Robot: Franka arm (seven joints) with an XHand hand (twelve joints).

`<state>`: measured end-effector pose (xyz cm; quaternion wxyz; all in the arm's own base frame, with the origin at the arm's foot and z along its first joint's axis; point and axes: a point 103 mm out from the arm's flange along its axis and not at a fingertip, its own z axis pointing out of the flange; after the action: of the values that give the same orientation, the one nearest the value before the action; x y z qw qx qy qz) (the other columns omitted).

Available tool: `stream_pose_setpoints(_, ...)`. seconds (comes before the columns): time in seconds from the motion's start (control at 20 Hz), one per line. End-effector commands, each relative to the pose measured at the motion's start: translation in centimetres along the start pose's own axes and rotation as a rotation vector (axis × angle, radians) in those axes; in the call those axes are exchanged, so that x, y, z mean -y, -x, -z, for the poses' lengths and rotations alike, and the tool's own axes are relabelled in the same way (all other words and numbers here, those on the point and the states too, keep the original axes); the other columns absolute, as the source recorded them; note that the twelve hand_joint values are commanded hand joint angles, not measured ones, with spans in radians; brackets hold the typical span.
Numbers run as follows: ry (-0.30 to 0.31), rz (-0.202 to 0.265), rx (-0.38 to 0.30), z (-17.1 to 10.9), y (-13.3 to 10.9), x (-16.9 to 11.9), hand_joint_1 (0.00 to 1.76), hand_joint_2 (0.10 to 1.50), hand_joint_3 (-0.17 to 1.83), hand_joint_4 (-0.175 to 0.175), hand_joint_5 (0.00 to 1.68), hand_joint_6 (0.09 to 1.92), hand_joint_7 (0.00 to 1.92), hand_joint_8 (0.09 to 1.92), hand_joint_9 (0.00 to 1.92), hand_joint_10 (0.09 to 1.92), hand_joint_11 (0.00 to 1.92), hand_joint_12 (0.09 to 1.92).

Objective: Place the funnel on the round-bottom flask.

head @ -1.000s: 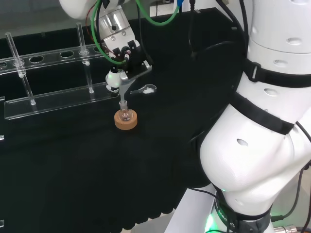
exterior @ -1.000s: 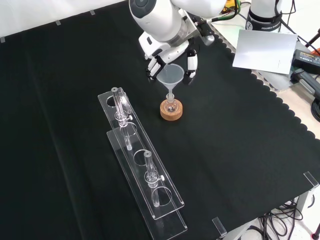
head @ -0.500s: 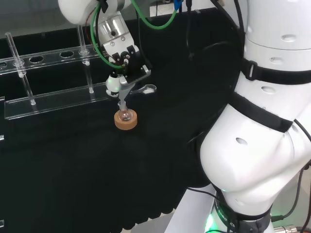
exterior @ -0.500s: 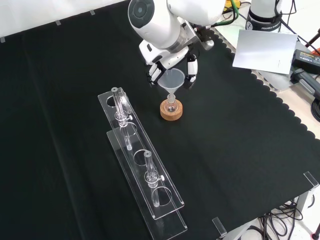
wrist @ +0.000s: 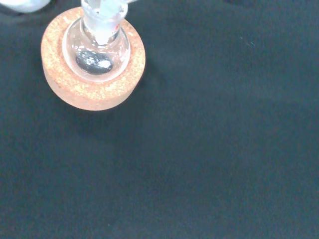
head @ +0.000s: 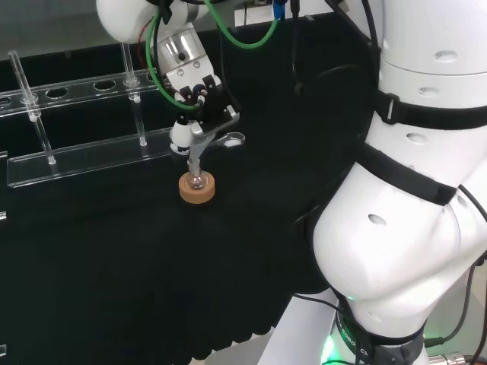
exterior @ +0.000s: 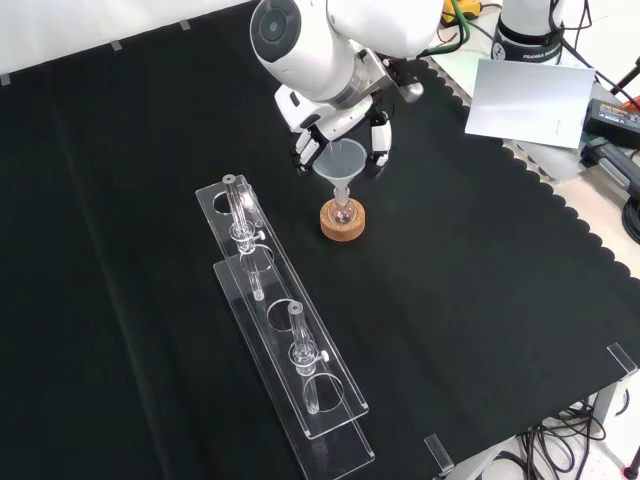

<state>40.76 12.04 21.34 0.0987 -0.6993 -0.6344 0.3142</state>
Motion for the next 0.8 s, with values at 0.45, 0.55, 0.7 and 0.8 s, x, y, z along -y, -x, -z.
stream_pose_setpoints(0.45, -0.002, 0.017, -0.028, -0.9, 1.2, 0.0, 0.75, 0.68, 0.6, -0.033, 0.5, 0.69, 0.66, 0.76, 0.96, 0.53, 0.61, 1.28)
stream_pose_setpoints(0.55, -0.002, 0.017, -0.024, -0.9, 1.2, 0.0, 0.74, 0.68, 0.6, -0.037, 0.47, 0.67, 0.64, 0.77, 0.94, 0.53, 0.6, 1.29)
stream_pose_setpoints(0.7, -0.003, 0.01, -0.007, -0.6, 0.1, 0.2, 0.73, 0.66, 0.6, -0.041, 0.43, 0.62, 0.58, 0.79, 0.89, 0.56, 0.59, 1.3)
stream_pose_setpoints(0.8, -0.009, 0.012, -0.008, -0.6, -0.1, 0.3, 0.72, 0.65, 0.6, -0.042, 0.41, 0.58, 0.54, 0.79, 0.85, 0.57, 0.58, 1.3)
